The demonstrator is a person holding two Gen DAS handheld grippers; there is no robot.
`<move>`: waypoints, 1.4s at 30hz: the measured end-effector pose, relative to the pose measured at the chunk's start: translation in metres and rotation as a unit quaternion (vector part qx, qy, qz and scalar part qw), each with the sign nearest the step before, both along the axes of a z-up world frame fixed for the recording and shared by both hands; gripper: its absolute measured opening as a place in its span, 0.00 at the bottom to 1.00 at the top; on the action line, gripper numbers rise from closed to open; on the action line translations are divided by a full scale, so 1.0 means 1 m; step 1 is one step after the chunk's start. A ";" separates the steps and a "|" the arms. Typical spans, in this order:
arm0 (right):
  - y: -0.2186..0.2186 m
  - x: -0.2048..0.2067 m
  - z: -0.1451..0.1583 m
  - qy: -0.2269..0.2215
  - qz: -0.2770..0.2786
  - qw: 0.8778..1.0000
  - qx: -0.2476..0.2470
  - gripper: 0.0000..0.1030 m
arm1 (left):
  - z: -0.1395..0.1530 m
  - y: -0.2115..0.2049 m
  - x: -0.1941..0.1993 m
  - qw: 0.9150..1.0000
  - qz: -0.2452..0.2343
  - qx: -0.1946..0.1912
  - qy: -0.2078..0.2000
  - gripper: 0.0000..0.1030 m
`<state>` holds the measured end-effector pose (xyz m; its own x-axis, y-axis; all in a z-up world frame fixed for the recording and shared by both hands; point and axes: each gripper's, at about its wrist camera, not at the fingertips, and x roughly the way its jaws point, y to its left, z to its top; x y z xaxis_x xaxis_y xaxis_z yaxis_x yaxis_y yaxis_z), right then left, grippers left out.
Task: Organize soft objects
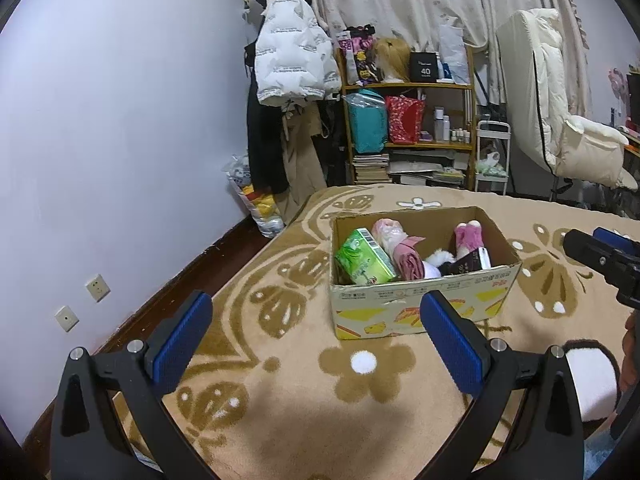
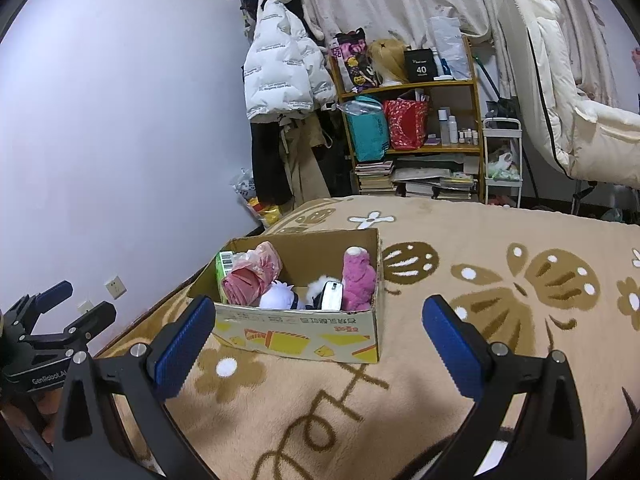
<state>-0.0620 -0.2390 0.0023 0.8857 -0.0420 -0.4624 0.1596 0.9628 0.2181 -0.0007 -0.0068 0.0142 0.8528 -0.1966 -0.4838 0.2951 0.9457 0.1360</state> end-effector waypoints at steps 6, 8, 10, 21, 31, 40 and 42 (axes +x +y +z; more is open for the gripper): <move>-0.002 -0.002 -0.001 0.000 -0.003 1.000 0.001 1.00 | -0.001 0.000 0.001 1.000 0.003 0.004 0.006 1.00; -0.002 -0.002 -0.001 0.000 -0.003 1.000 0.001 1.00 | -0.001 0.000 0.001 1.000 0.003 0.004 0.005 1.00; -0.003 -0.002 -0.001 0.002 -0.002 1.000 0.002 1.00 | -0.001 -0.001 0.000 1.000 0.002 0.001 0.003 1.00; -0.003 -0.002 -0.006 0.007 0.001 1.000 0.001 1.00 | -0.003 -0.002 -0.001 1.000 0.001 -0.001 0.006 1.00; 0.000 -0.002 -0.007 0.005 0.000 1.000 -0.004 1.00 | -0.004 -0.003 -0.002 1.000 0.001 -0.001 0.007 1.00; -0.001 -0.003 -0.005 0.006 0.001 1.000 -0.005 1.00 | -0.006 -0.004 -0.007 1.000 -0.001 -0.003 0.009 1.00; -0.001 -0.003 -0.004 0.005 0.001 1.000 -0.005 1.00 | -0.006 -0.004 -0.005 1.000 -0.001 -0.002 0.008 1.00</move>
